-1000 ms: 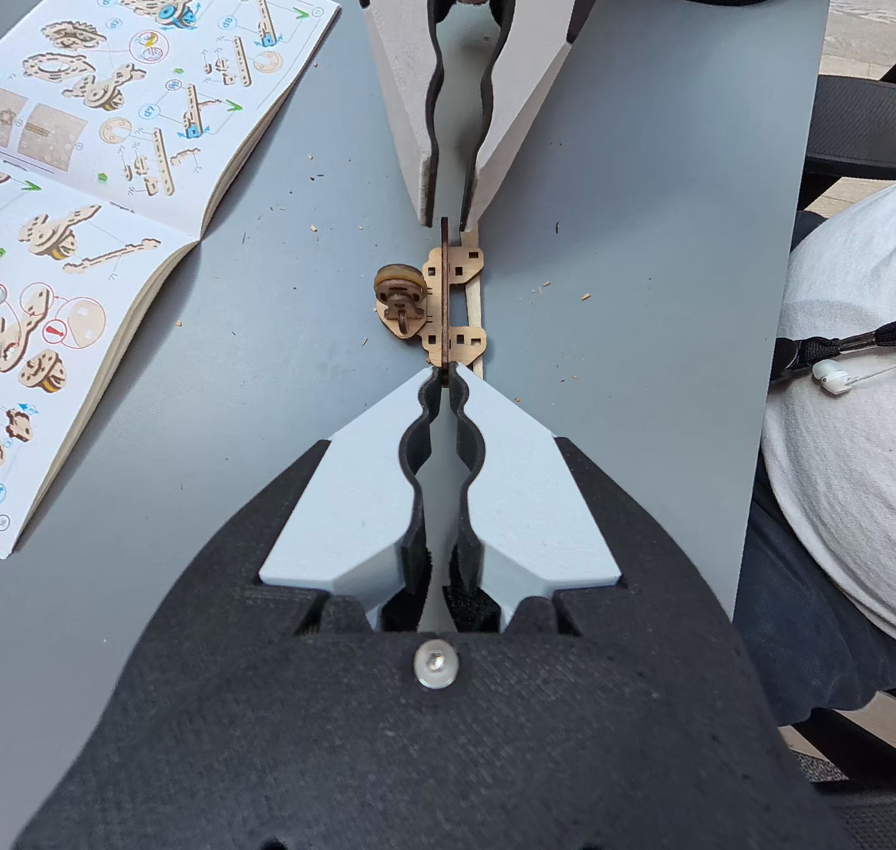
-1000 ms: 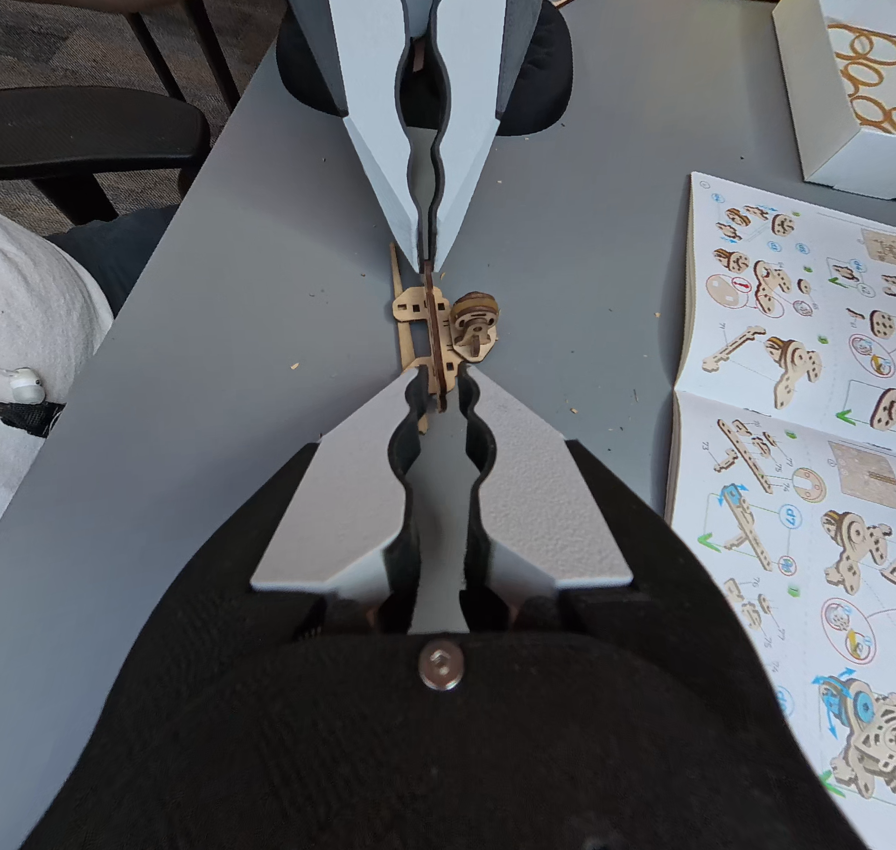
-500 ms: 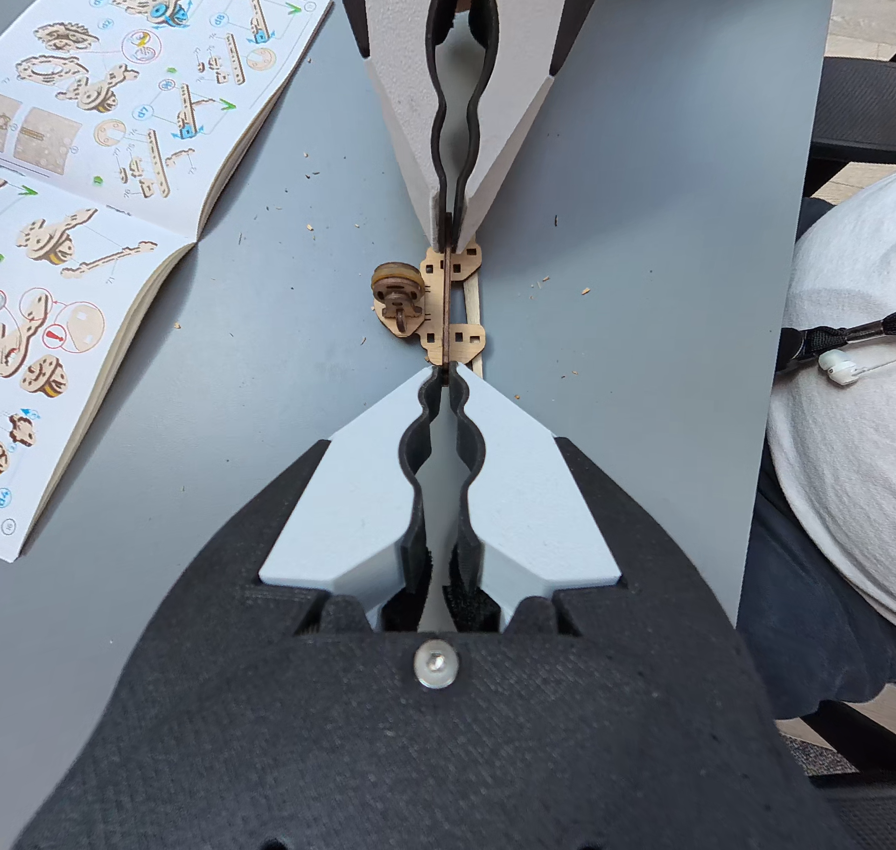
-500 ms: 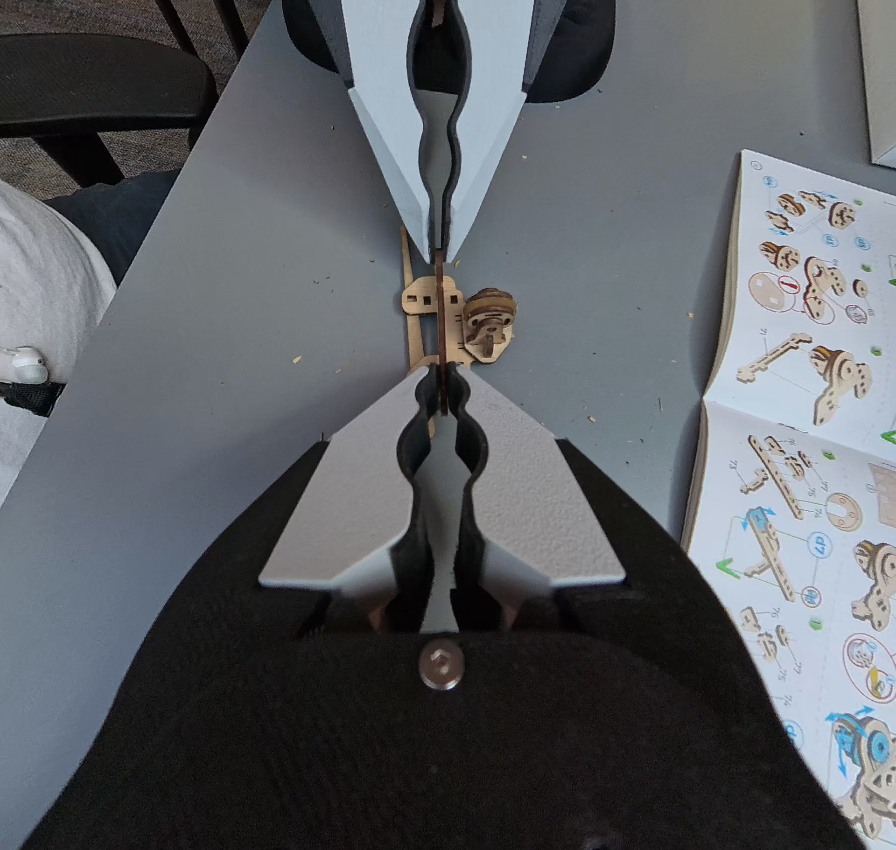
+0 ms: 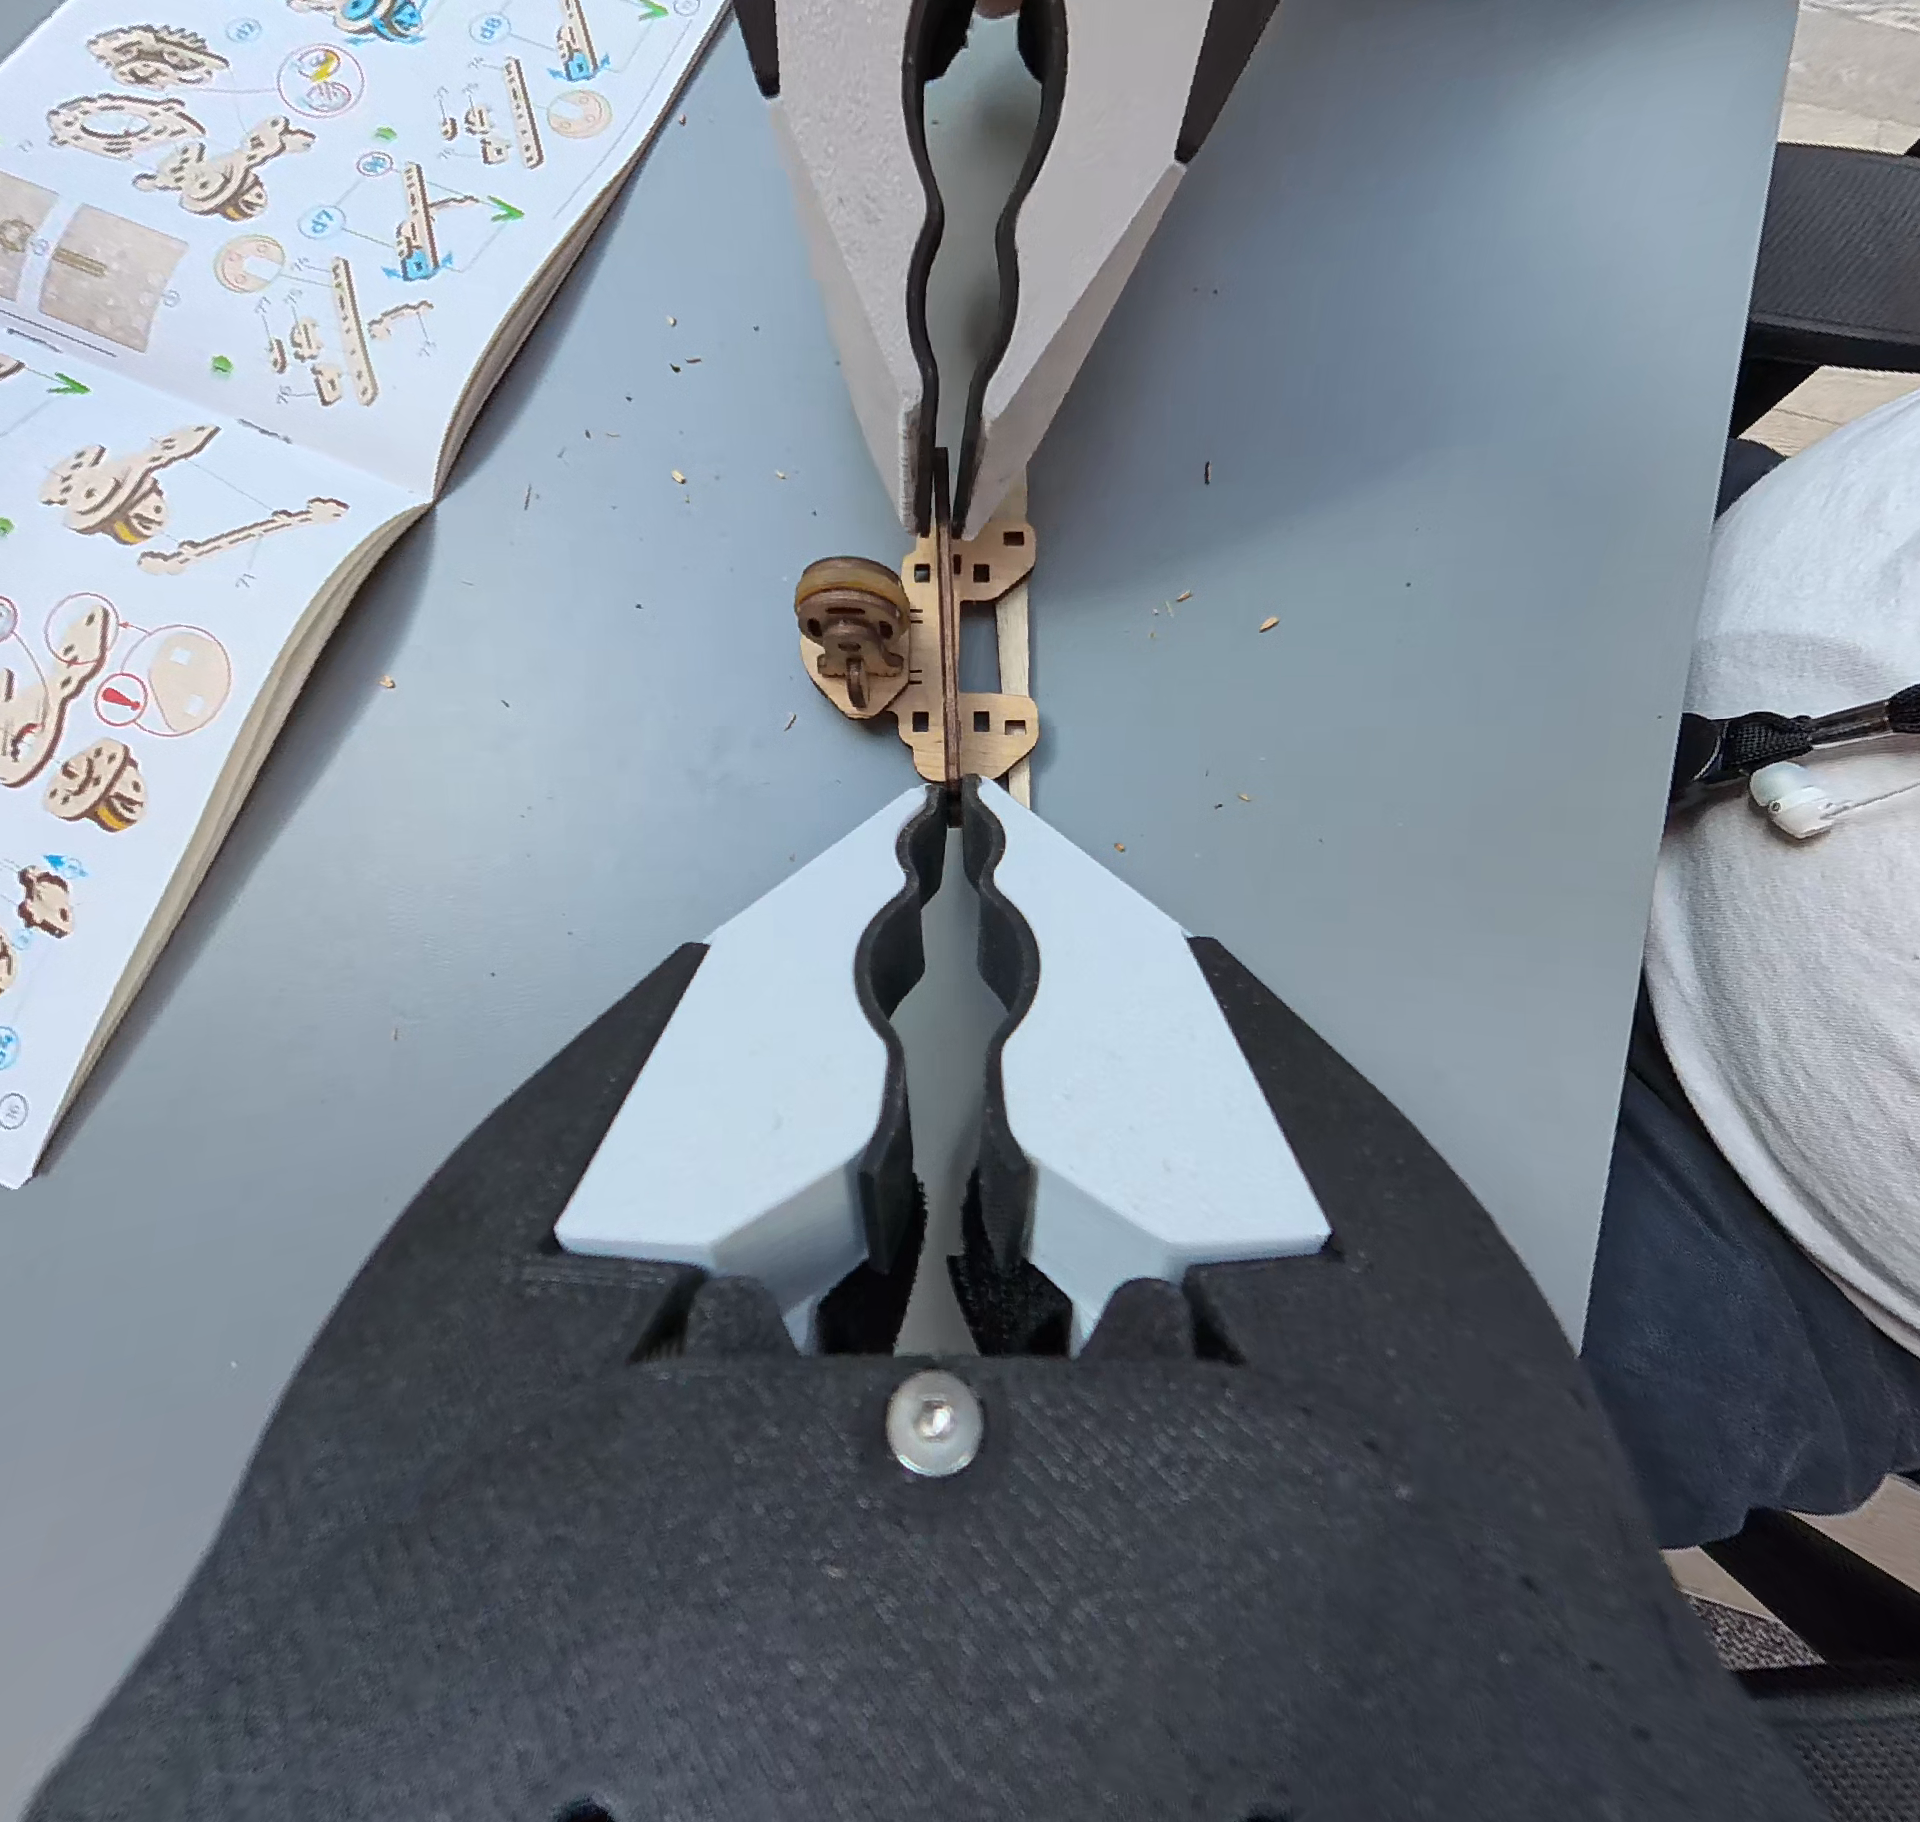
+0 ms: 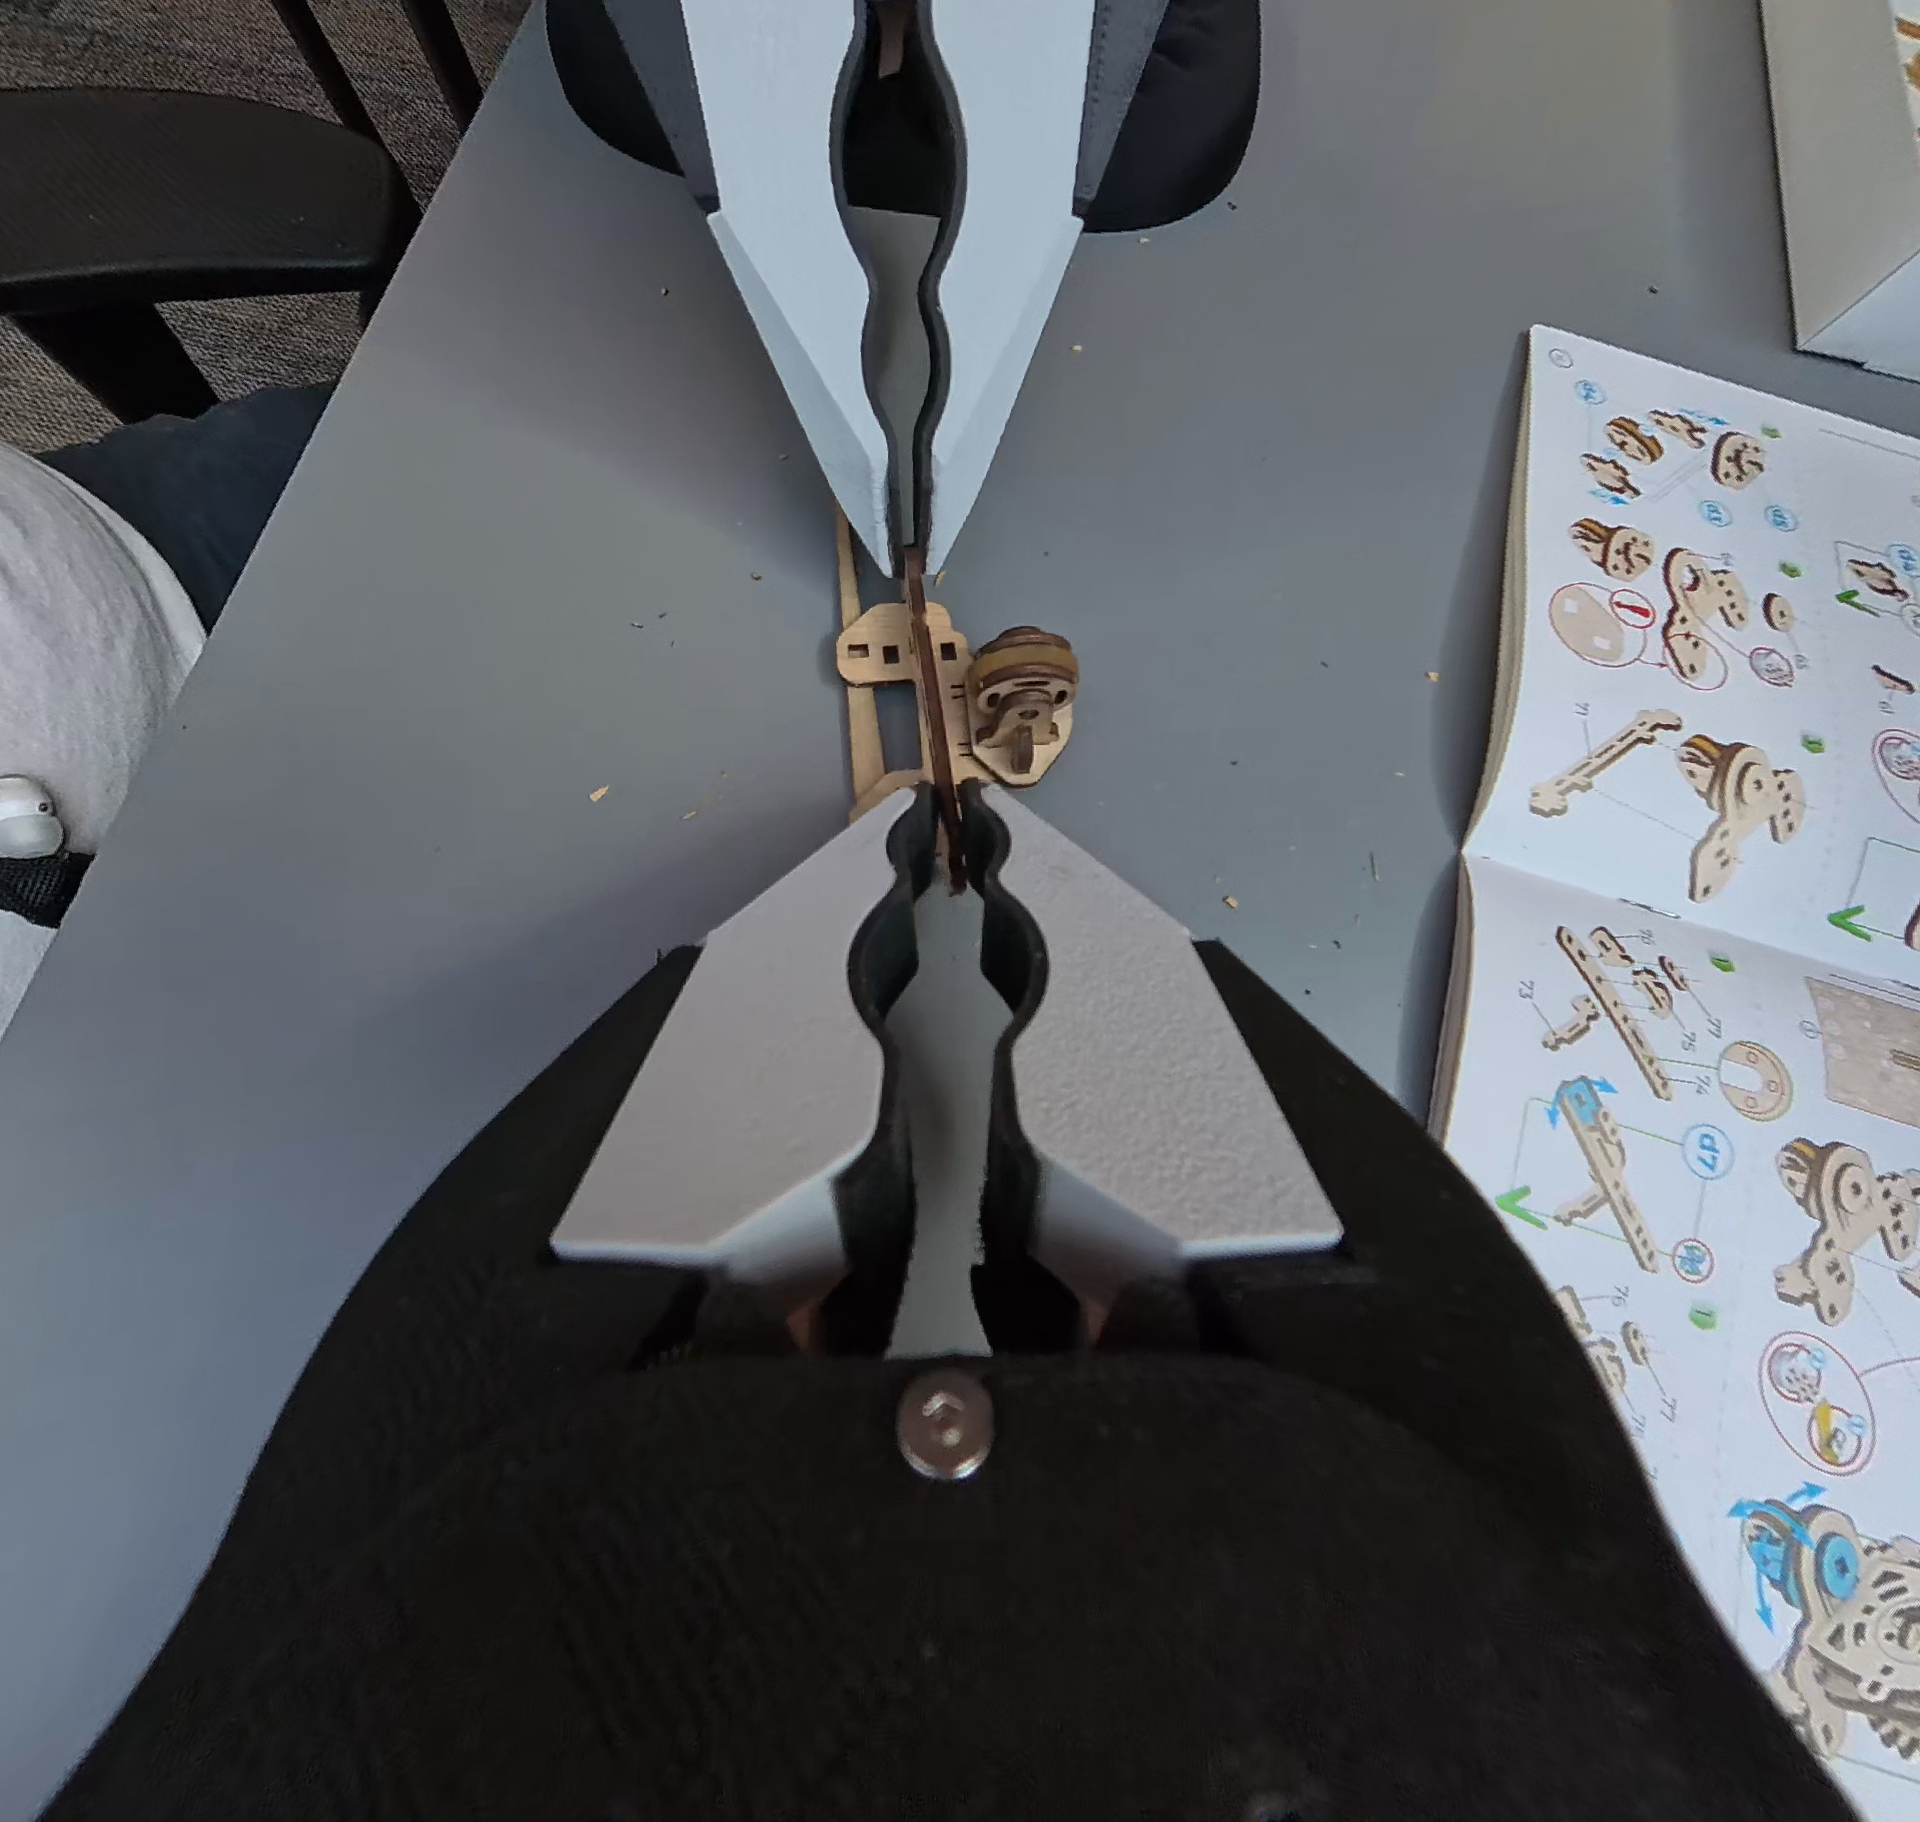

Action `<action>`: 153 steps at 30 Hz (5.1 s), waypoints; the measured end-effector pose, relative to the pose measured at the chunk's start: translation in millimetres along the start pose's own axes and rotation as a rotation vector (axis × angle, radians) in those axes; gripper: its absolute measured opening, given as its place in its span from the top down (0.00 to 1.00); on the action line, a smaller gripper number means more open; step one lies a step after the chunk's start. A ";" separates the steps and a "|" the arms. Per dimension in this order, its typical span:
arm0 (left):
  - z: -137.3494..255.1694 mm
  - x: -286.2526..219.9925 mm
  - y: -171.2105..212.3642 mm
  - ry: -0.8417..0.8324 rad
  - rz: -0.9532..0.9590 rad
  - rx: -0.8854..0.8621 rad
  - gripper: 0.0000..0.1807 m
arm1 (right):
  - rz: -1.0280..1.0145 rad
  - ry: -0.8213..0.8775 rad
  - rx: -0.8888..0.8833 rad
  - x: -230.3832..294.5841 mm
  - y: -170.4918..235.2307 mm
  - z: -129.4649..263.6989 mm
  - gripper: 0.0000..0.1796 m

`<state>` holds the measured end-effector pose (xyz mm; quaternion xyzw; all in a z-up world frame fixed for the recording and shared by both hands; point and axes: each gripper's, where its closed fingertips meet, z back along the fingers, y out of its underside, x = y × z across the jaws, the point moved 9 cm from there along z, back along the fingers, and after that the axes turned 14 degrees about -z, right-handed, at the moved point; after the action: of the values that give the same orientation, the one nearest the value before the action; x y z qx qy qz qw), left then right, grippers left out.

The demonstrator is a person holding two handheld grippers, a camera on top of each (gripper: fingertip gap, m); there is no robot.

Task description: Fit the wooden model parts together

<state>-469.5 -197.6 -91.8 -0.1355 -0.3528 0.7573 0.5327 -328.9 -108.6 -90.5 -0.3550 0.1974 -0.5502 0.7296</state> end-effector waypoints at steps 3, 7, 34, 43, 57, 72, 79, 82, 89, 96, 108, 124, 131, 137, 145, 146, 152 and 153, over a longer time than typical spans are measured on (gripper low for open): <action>0.0 0.4 -0.1 -0.001 0.003 0.002 1.00 | -0.004 -0.004 0.005 -0.2 0.0 0.0 0.98; 0.2 0.7 -0.2 -0.005 0.008 -0.002 0.99 | -0.012 -0.017 0.020 0.3 1.2 -0.9 0.98; 2.3 5.6 -22.2 -0.055 -0.037 0.002 0.97 | -0.006 -0.008 0.053 1.8 0.3 -1.0 0.98; -4.3 5.6 -21.2 -0.014 -0.050 0.041 0.99 | 0.000 -0.028 0.050 0.7 0.7 -0.6 0.98; -7.7 5.4 -22.8 0.023 -0.085 0.088 0.97 | 0.003 -0.022 0.057 1.2 0.2 -0.6 0.98; -9.0 11.2 -12.6 0.070 0.020 0.015 0.99 | -0.005 -0.020 0.071 1.2 -1.0 -0.9 0.98; -8.9 9.4 -8.7 0.052 0.029 -0.027 0.99 | -0.018 -0.021 0.077 0.8 -1.7 -0.9 0.98; -8.8 8.5 -12.8 0.043 -0.018 0.022 0.99 | -0.031 -0.027 0.085 0.2 -3.7 -0.8 0.98; -9.3 9.9 -18.3 0.063 -0.053 0.087 0.99 | 0.041 0.004 0.147 5.3 -9.6 1.3 0.94; -9.9 9.3 -21.8 0.058 -0.079 0.128 0.99 | 0.072 0.023 0.195 5.1 -17.8 0.7 0.97; -10.4 9.4 -23.0 0.050 -0.086 0.142 0.99 | 0.106 0.021 0.295 4.8 -22.5 -4.1 0.98; -9.8 7.4 -22.5 0.040 -0.120 0.139 0.99 | 0.129 -0.002 0.363 4.4 -25.4 -9.5 0.98; -9.7 6.1 -23.3 0.029 -0.132 0.150 0.99 | 0.120 -0.012 0.404 3.2 -30.5 -11.6 0.98; -9.9 6.3 -24.4 0.035 -0.138 0.161 0.99 | 0.123 -0.014 0.426 4.4 -34.2 -9.3 0.98; -9.9 6.0 -24.6 0.030 -0.140 0.158 0.99 | 0.107 -0.017 0.434 2.4 -32.5 -9.7 0.99; -9.9 5.9 -24.6 0.028 -0.140 0.158 0.99 | 0.115 -0.017 0.431 2.6 -32.2 -9.6 0.99; -9.7 4.8 -22.6 0.015 -0.117 0.135 0.99 | 0.099 -0.016 0.429 2.8 -31.1 -9.6 0.99; -9.6 4.6 -22.3 0.012 -0.117 0.131 0.99 | 0.098 -0.012 0.431 3.3 -31.1 -9.8 0.99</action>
<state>-449.9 -185.6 -82.8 -0.0841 -0.3064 0.7456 0.5858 -355.1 -119.1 -73.9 -0.1839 0.0879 -0.5413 0.8157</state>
